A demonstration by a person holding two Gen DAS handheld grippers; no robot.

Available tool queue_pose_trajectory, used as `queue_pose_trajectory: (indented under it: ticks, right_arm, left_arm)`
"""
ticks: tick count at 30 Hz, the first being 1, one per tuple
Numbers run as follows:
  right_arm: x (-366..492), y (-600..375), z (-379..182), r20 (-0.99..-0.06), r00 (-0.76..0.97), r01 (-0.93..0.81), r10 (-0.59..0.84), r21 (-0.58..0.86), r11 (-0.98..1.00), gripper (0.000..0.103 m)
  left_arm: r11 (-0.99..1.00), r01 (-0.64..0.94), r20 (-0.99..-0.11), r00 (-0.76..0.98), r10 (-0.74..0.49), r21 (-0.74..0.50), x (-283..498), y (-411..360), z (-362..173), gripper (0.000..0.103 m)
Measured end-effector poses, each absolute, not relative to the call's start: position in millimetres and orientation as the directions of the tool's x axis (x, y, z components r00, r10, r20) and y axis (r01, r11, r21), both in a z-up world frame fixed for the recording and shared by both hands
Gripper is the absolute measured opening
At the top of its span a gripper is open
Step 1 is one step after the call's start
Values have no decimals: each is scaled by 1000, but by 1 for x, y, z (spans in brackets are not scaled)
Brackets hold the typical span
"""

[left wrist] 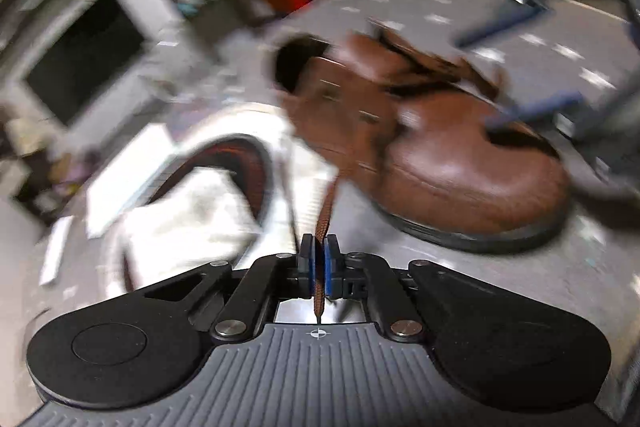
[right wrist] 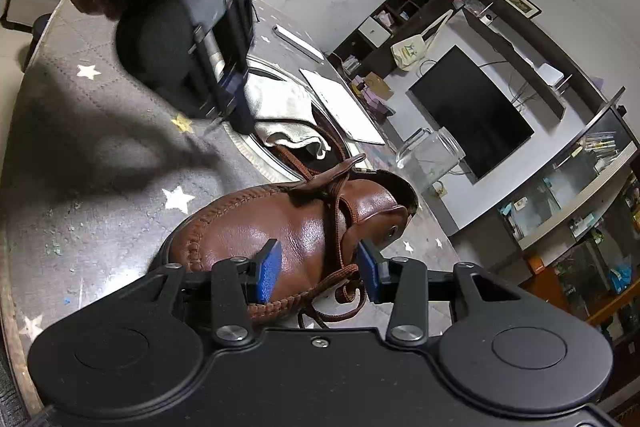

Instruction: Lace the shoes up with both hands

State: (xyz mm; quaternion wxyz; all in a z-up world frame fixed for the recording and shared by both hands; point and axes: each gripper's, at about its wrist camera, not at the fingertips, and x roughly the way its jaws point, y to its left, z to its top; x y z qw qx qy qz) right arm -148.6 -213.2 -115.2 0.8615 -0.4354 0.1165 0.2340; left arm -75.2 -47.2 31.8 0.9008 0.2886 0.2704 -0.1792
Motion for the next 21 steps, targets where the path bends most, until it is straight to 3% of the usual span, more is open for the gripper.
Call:
queue_pose_trajectory:
  ticks: [11,13,16,21]
  right_arm:
    - [-148,-212,-121,-400,868,-496,293,-703,509,45]
    - [-147,-212,-121,-401,868,-497,295,-701,511,45]
    - [-147,-212,-121,-397,866,-500,303,-697,514,45]
    - [-144,-214,-99,-377,855,-519,357,-637,569,45]
  left_arm:
    - [987,119,-383,921,-70,106,-79,-9,81,2]
    - [990,79,-346,937,-34,115,-83,-5,91,2]
    - [990,112,-343,936,-77,82,-85,4,103,2]
    - [942,244,-287,942,-174,228,-105,-19,111,2]
